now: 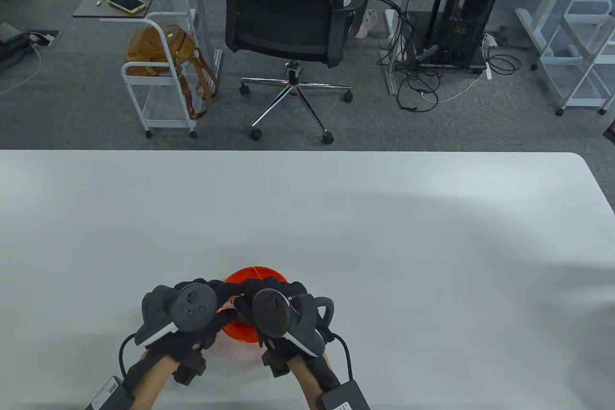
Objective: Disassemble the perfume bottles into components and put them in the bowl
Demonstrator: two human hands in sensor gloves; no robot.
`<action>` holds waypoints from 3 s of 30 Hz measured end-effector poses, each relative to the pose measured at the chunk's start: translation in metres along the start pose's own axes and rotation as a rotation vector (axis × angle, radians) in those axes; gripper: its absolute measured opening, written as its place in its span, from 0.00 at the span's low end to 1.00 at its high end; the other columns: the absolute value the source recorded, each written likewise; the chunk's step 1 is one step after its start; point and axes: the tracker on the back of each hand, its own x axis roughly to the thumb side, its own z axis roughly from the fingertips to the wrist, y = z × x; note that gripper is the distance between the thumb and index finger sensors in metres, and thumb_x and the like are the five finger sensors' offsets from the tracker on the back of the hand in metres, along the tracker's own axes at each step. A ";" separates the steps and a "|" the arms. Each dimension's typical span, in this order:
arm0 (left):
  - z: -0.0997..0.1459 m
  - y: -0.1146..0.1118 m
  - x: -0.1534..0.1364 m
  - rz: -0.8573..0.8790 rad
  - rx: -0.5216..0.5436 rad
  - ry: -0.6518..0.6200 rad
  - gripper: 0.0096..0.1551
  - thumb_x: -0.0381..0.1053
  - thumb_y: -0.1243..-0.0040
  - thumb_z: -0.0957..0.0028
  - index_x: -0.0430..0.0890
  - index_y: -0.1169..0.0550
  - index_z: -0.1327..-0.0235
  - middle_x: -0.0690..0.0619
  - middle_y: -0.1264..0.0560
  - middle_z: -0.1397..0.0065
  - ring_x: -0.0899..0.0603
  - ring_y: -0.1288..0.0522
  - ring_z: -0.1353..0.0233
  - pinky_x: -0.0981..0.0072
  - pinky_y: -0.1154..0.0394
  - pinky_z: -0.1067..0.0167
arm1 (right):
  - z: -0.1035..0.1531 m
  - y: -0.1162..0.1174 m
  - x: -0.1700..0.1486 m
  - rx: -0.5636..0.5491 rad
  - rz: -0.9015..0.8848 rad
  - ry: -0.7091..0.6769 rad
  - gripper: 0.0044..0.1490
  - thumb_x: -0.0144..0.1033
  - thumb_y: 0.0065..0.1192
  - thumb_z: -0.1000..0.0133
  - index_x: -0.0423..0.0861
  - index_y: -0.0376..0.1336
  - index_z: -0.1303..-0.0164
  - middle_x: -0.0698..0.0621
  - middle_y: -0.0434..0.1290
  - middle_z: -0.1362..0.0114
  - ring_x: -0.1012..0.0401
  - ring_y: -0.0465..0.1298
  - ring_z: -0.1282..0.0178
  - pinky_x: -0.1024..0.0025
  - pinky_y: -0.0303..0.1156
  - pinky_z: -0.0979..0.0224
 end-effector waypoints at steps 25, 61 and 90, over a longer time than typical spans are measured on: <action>0.003 0.006 0.001 0.030 0.076 -0.032 0.30 0.55 0.28 0.57 0.51 0.16 0.39 0.47 0.15 0.37 0.38 0.16 0.41 0.37 0.29 0.37 | 0.001 0.000 0.001 0.064 -0.037 -0.010 0.31 0.47 0.69 0.57 0.56 0.66 0.41 0.56 0.79 0.41 0.67 0.84 0.56 0.51 0.77 0.36; 0.005 0.007 -0.002 0.005 0.075 -0.044 0.30 0.55 0.27 0.58 0.52 0.16 0.39 0.48 0.16 0.35 0.39 0.16 0.40 0.37 0.30 0.36 | 0.001 0.000 -0.002 0.030 -0.046 -0.029 0.24 0.53 0.67 0.57 0.60 0.73 0.51 0.60 0.84 0.50 0.68 0.86 0.62 0.54 0.79 0.38; 0.006 0.010 0.000 0.014 0.091 -0.045 0.30 0.55 0.27 0.57 0.51 0.15 0.39 0.46 0.15 0.37 0.39 0.15 0.41 0.37 0.29 0.37 | 0.003 -0.001 -0.002 0.038 -0.028 -0.054 0.28 0.48 0.71 0.58 0.60 0.70 0.45 0.58 0.81 0.44 0.68 0.85 0.58 0.53 0.78 0.37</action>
